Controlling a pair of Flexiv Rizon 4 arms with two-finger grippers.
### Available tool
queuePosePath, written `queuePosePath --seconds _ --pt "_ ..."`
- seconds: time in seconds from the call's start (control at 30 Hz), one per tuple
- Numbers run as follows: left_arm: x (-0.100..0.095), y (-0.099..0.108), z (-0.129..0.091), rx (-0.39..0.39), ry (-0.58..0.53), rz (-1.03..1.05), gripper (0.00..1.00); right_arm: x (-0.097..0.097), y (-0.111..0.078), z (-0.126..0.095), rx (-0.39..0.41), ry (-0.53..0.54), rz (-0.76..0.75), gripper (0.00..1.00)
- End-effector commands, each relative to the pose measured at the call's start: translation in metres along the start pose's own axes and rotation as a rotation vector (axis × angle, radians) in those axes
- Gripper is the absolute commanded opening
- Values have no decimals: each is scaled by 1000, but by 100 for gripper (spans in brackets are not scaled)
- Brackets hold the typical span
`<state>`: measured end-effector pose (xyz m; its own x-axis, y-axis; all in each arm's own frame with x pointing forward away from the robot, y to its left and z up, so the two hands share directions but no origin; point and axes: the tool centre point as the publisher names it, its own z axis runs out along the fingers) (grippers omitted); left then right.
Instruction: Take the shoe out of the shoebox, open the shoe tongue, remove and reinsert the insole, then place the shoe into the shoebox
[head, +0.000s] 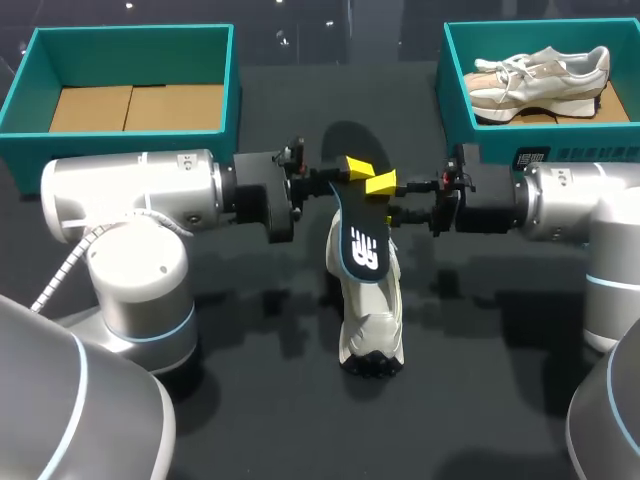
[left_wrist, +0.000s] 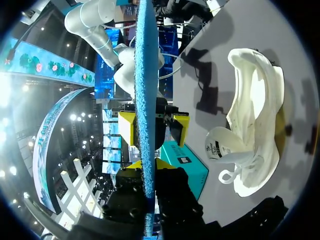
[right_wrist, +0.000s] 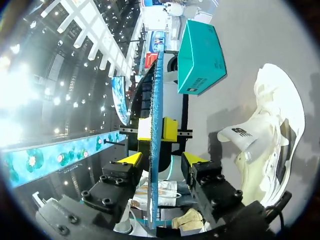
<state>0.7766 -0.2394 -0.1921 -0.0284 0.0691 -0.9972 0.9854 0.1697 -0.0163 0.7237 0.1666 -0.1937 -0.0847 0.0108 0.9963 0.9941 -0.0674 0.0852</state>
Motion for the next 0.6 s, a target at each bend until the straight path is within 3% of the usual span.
queuePosePath --seconds 0.03,0.43,0.6 --pt "-8 -8 -15 -7 12 -9 0 2 -3 -27 40 -12 -43 100" --pt "-17 -31 -49 -13 90 -49 0 -15 -8 -73 131 -3 -259 100" --pt "-21 -38 -55 -19 103 42 0 -15 -8 -73 131 -3 -259 100"
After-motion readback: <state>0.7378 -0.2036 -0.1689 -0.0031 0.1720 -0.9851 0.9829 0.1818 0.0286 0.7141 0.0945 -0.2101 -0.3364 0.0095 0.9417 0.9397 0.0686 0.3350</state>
